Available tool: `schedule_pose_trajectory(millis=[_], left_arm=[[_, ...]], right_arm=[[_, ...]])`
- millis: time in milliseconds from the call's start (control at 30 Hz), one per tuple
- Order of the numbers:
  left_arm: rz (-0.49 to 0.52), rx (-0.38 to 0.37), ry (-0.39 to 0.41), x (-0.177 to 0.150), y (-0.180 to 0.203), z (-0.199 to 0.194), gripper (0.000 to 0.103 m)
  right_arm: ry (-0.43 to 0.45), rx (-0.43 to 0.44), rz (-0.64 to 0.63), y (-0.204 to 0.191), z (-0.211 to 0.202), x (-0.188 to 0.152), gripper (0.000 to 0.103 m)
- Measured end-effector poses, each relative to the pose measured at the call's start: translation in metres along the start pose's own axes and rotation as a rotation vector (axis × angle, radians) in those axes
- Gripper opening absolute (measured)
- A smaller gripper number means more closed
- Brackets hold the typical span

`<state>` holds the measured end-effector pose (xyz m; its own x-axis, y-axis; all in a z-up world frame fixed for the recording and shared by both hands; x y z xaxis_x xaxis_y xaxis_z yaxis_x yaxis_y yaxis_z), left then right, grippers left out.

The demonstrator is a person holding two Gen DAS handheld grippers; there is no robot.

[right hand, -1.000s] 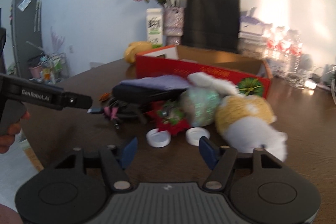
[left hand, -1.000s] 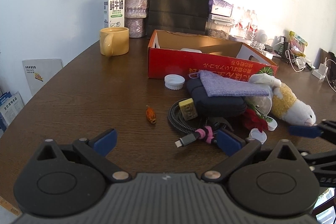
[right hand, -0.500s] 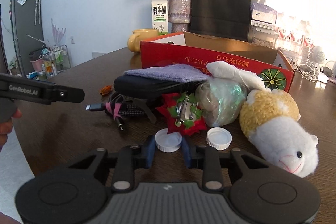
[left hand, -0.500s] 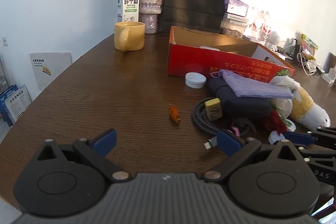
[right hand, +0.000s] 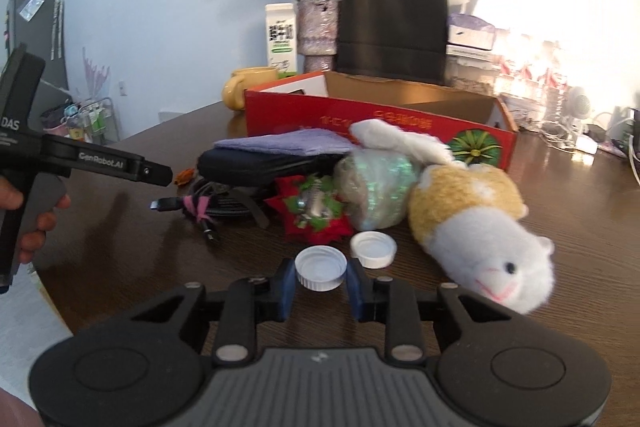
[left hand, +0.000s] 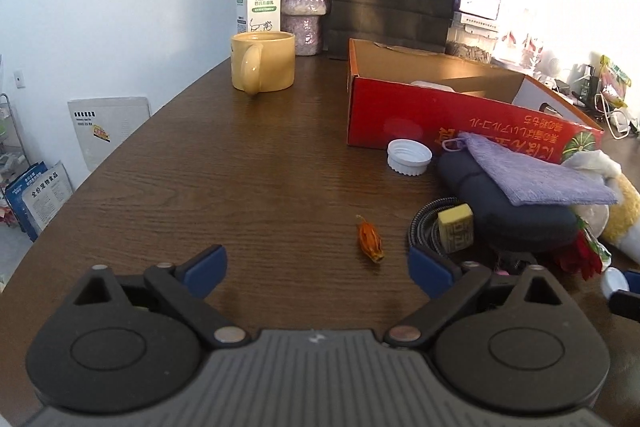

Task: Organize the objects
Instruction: 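Grasp a small white cap with the right gripper while left grasps the small orange item, then carry both items into the cardboard box and open both grippers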

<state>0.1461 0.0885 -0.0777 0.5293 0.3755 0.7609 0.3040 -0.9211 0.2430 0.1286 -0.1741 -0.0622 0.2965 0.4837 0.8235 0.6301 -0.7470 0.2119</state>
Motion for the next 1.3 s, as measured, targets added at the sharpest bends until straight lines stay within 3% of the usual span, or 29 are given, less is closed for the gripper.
schedule_pose_trajectory(millis=[267,367,400,467,933,1300], left_arm=[[0.031,-0.004,-0.021,0.001,0.013,0.016,0.07],[0.046,-0.001,-0.011,0.002,0.017,0.019,0.048],[0.053,-0.004,-0.007,0.002,0.019,0.02,0.03],[0.043,-0.029,-0.014,0.002,0.02,0.019,0.014],[0.028,-0.066,0.027,0.01,0.025,-0.003,0.014],[0.044,-0.138,0.072,0.029,0.057,-0.017,0.014]], right_arm=[[0.006,-0.027,0.021,0.009,-0.004,-0.004,0.026],[0.008,-0.025,0.024,0.01,-0.004,-0.004,0.026],[0.008,-0.024,0.025,0.01,-0.004,-0.004,0.026],[0.01,-0.021,0.026,0.011,-0.003,-0.005,0.026],[0.045,-0.028,0.016,0.012,-0.007,0.003,0.026],[0.126,-0.065,-0.017,0.025,-0.016,0.036,0.026]])
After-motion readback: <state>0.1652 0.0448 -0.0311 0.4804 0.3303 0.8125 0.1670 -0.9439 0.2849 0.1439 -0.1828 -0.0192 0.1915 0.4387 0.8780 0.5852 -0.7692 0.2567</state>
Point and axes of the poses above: each gripper's, at about its wrist camera, not at the fingertips, and z roughly the way its jaws point, y to its right, x to its top, the point moved 6 cm from there along z, roughly the way its jaws point, and after that the axes turned 15 degrees about -z, right-handed, at the moved point
